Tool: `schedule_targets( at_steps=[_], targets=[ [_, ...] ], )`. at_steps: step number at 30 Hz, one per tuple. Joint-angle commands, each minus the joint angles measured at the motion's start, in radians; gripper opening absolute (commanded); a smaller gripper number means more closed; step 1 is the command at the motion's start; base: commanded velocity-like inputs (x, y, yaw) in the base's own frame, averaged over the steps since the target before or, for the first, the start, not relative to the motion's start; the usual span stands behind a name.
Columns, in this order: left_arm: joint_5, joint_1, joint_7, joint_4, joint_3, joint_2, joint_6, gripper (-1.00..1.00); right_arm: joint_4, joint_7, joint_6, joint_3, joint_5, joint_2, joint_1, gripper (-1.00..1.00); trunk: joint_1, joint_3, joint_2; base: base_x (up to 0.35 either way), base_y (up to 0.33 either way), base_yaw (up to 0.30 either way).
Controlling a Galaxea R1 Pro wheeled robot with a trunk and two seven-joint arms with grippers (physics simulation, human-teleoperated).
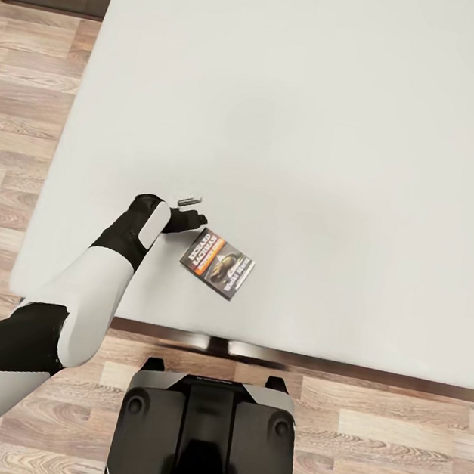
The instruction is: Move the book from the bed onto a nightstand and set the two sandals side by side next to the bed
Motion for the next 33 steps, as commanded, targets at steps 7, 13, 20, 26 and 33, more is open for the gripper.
schedule_targets(
  at_steps=[7, 13, 20, 26, 33],
  targets=[
    [0.011, 0.000, 0.008, -0.001, 0.004, -0.003, 0.004, 1.00, 0.003, -0.005, 0.001, -0.006, 0.010, 0.000, -0.001, 1.00, 0.000, -0.002, -0.001, 0.000, 0.000, 0.010],
    [0.011, 0.000, 0.008, -0.001, 0.003, -0.004, 0.003, 1.00, 0.003, -0.005, 0.001, -0.006, 0.011, 0.000, -0.001, 1.00, 0.000, -0.003, -0.001, 0.000, 0.000, 0.003],
    [0.011, 0.000, 0.008, -0.001, 0.002, -0.005, 0.002, 1.00, 0.003, -0.005, 0.001, -0.006, 0.011, 0.000, -0.001, 1.00, 0.000, -0.005, -0.001, 0.000, 0.000, 0.000],
    [0.011, 0.000, 0.006, -0.001, 0.001, -0.007, 0.001, 1.00, 0.003, -0.005, 0.001, -0.006, 0.011, 0.000, -0.001, 1.00, 0.000, -0.005, -0.001, 0.000, 0.000, 0.000],
    [0.012, -0.001, 0.004, -0.001, 0.000, -0.011, 0.001, 1.00, 0.003, -0.005, 0.001, -0.006, 0.010, 0.000, -0.001, 1.00, 0.000, -0.005, -0.001, 0.000, 0.000, 0.000]
  ],
)
